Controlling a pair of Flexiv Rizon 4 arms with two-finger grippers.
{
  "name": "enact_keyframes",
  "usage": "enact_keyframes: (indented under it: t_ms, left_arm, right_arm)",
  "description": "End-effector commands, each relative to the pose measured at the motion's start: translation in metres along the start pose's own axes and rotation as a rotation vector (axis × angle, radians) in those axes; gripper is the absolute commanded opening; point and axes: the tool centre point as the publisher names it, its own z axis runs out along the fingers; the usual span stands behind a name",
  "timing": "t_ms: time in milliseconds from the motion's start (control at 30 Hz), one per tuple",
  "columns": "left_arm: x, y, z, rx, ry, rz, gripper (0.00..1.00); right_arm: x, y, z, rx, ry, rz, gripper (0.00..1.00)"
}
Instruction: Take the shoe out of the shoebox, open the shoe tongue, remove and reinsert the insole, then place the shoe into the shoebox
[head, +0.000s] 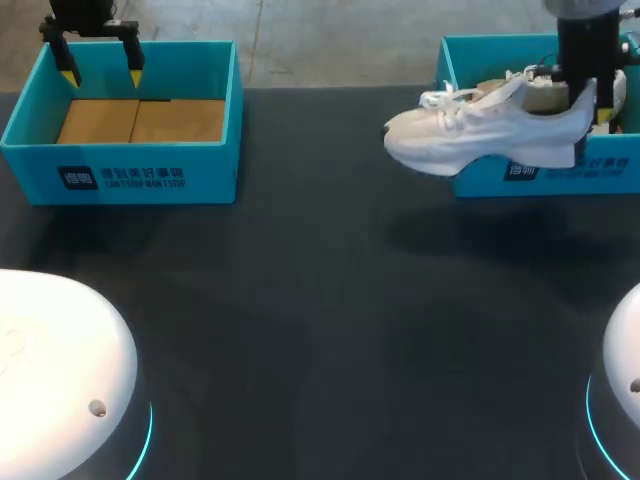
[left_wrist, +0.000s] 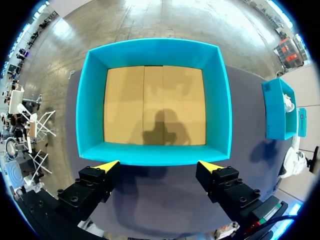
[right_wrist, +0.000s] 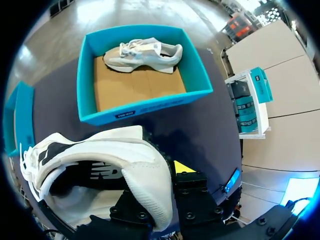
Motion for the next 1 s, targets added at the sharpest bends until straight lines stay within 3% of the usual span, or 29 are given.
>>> enact_keyframes:
  t_ms: [33, 300, 1000]
  left_arm:
    - [0.000, 0.000, 0.000, 0.000, 0.000, 0.000, 1.00]
    - [0.000, 0.000, 0.000, 0.000, 0.000, 0.000, 1.00]
    - [0.000, 0.000, 0.000, 0.000, 0.000, 0.000, 1.00]
  right_arm:
    - [0.005, -0.016, 0.002, -0.028, 0.006, 0.005, 0.00]
    - [0.015, -0.038, 0.007, 0.008, 0.016, 0.007, 0.00]
    - [0.018, -0.040, 0.006, 0.007, 0.007, 0.010, 0.00]
